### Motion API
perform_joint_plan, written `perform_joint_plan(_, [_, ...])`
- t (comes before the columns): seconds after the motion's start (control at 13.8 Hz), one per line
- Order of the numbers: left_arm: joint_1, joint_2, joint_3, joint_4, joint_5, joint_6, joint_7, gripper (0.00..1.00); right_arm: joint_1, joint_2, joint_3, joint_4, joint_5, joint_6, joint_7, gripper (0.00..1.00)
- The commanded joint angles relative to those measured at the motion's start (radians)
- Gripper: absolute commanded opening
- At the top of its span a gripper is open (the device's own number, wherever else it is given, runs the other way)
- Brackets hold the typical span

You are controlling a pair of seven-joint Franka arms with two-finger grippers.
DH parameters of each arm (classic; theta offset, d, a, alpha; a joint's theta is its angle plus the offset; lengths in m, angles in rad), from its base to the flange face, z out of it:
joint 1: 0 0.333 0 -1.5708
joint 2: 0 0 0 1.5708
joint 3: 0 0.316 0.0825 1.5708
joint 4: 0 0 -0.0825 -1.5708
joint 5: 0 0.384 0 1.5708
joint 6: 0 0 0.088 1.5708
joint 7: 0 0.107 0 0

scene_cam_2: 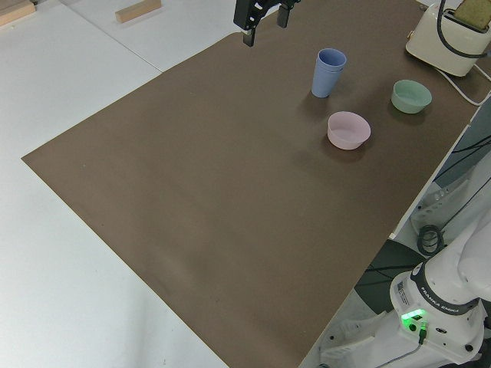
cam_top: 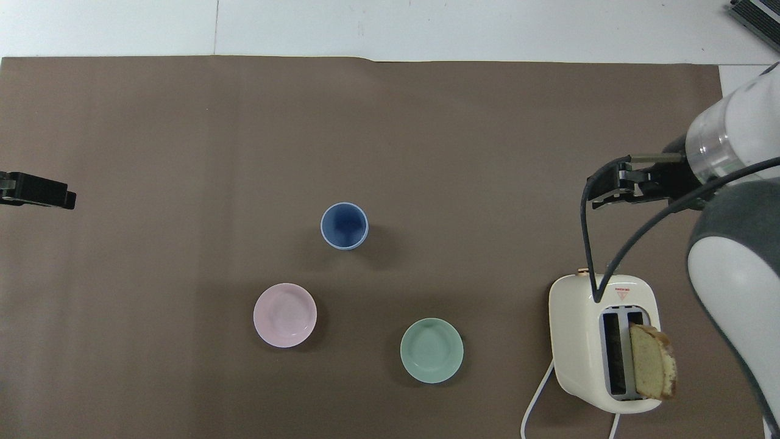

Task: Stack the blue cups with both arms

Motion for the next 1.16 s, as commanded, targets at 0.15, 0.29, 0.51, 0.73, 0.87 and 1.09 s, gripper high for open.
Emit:
perform_joint_plan(0.15, [0.006, 0.006, -0.007, 0.02, 0.011, -0.022, 0.004, 1.0, -0.095, -0.137, 0.008, -0.203, 0.01, 0.114, -0.097, 1.0])
perform_joint_plan(0.29, [0.007, 0.006, -0.007, 0.02, 0.011, -0.023, 0.004, 1.0, -0.11, -0.138, 0.008, -0.198, 0.012, 0.109, -0.134, 1.0])
perform_joint_plan(0.51, [0.01, 0.006, -0.007, 0.02, 0.011, -0.022, 0.004, 1.0, -0.126, -0.147, 0.002, -0.197, 0.094, 0.103, -0.128, 1.0])
perform_joint_plan(0.73, [0.012, 0.006, -0.007, 0.02, 0.011, -0.022, 0.004, 1.0, -0.132, -0.167, 0.004, -0.203, 0.094, 0.091, -0.131, 1.0])
perform_joint_plan(0.87, [0.012, 0.006, -0.007, 0.02, 0.01, -0.022, 0.002, 1.0, -0.133, -0.166, 0.002, -0.203, 0.091, 0.095, -0.145, 1.0])
perform_joint_plan(1.09, [0.01, 0.006, -0.007, 0.02, 0.01, -0.023, 0.002, 1.0, -0.135, -0.157, 0.002, -0.192, 0.091, 0.103, -0.145, 1.0])
